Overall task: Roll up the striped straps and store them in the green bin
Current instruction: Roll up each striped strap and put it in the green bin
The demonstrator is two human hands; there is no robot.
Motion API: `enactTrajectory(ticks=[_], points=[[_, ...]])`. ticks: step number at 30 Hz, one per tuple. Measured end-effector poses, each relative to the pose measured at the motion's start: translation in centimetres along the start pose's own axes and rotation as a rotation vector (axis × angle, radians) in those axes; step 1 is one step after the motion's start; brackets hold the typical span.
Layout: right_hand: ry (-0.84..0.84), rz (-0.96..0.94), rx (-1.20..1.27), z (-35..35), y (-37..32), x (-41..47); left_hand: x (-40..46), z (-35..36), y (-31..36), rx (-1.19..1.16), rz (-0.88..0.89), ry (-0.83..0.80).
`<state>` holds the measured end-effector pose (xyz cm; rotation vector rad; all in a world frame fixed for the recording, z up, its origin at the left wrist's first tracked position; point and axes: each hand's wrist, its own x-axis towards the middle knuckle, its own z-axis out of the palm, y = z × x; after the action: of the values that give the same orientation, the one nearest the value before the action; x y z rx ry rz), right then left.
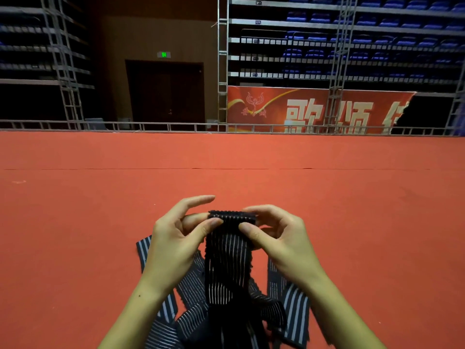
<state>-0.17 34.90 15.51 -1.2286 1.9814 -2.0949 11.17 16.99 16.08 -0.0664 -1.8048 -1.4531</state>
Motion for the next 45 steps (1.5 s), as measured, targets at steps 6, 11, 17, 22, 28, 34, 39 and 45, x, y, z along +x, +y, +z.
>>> enactTrajectory(ticks=[6, 11, 17, 22, 28, 34, 39, 45], points=[[0.038, -0.215, -0.060, -0.1, -4.9, 3.8, 2.2, 0.4, 3.4, -0.116, 0.107, 0.049], [0.107, -0.345, -0.055, -0.7, -8.6, 6.5, 2.0, 0.6, 4.1, -0.041, 0.130, 0.120], [0.149, -0.365, -0.070, -1.5, -9.9, 8.3, -1.8, 1.7, 2.5, 0.098, 0.189, 0.209], [0.164, -0.368, -0.069, -1.3, -8.8, 9.8, -3.0, 2.8, 0.5, 0.239, 0.161, 0.070], [0.178, -0.381, -0.024, -1.5, -7.6, 12.6, -0.1, 3.0, -2.2, 0.341, 0.184, 0.072], [0.204, -0.412, -0.016, -2.5, -7.0, 16.3, 1.6, 3.7, -5.7, 0.320, 0.155, 0.008], [0.220, -0.447, -0.031, -3.0, -6.0, 19.0, 2.9, 4.2, -7.8, 0.261, 0.124, -0.049], [0.256, -0.430, -0.044, -3.7, -3.9, 20.7, 4.6, 4.0, -9.2, 0.228, 0.064, -0.068]])
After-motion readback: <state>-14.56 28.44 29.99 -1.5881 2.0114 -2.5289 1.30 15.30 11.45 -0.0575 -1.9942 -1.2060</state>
